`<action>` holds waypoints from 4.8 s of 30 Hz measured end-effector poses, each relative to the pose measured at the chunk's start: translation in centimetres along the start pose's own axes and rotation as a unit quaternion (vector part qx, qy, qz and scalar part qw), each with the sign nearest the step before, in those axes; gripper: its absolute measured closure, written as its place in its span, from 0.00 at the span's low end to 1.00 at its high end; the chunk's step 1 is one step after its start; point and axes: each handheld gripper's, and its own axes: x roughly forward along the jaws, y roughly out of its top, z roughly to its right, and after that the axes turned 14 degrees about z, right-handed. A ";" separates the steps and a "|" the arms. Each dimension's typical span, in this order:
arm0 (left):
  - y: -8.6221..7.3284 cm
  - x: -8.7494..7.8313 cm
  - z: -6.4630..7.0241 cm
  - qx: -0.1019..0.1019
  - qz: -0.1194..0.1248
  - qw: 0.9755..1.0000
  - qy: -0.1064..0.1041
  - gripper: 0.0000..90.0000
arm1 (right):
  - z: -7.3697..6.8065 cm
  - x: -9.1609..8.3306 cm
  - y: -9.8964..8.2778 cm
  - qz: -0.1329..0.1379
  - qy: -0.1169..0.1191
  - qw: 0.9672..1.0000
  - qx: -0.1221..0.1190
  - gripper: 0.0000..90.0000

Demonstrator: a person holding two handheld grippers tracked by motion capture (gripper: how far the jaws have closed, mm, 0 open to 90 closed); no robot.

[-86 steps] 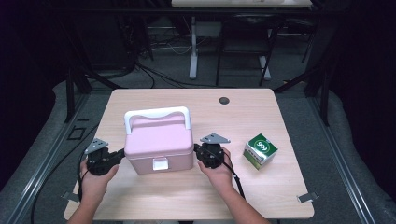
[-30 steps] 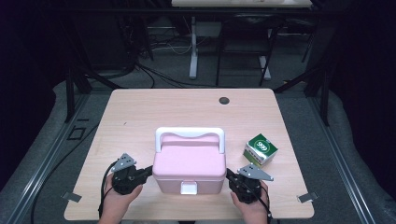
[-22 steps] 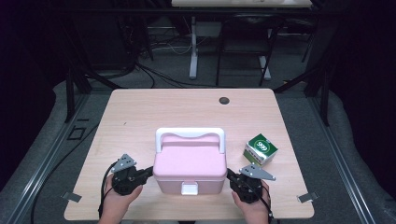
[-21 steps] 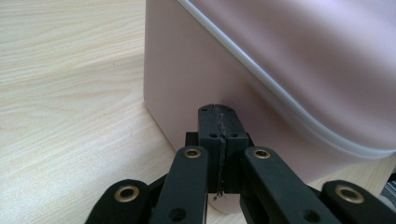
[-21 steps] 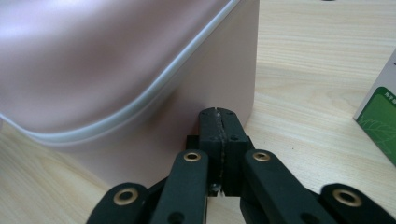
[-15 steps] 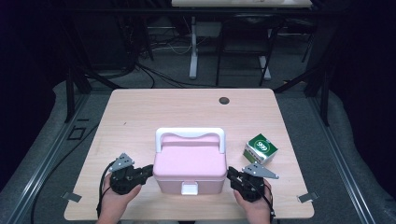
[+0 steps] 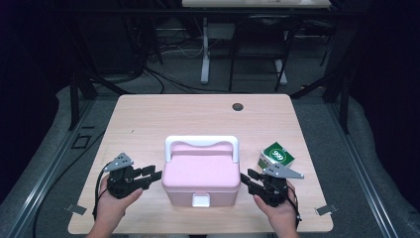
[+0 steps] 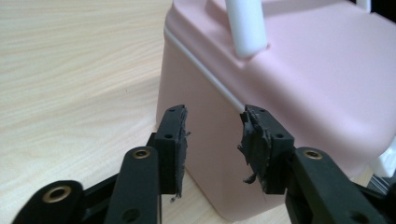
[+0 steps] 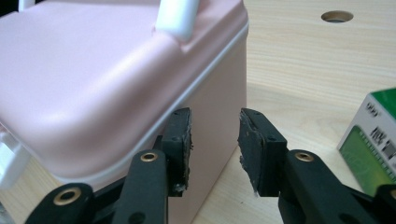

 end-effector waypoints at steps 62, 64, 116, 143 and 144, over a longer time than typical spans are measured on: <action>3.3 2.6 2.3 0.057 0.017 0.998 -0.026 0.81 | -0.6 2.3 3.7 0.067 0.106 0.992 -0.022 0.81; 3.4 2.5 2.4 0.058 0.014 0.998 -0.025 0.81 | -0.7 2.3 3.7 0.067 0.106 0.992 -0.025 0.81; 1.0 -2.3 3.4 0.048 -0.033 0.996 -0.065 1.00 | -0.7 2.7 6.2 0.084 0.103 0.991 0.010 0.83; 1.5 0.2 4.9 0.055 -0.041 0.994 -0.081 1.00 | -0.3 2.8 6.0 0.085 0.111 0.990 0.019 0.82; 1.6 0.2 4.9 0.056 -0.041 0.994 -0.081 1.00 | -0.3 2.8 6.0 0.085 0.111 0.990 0.020 0.82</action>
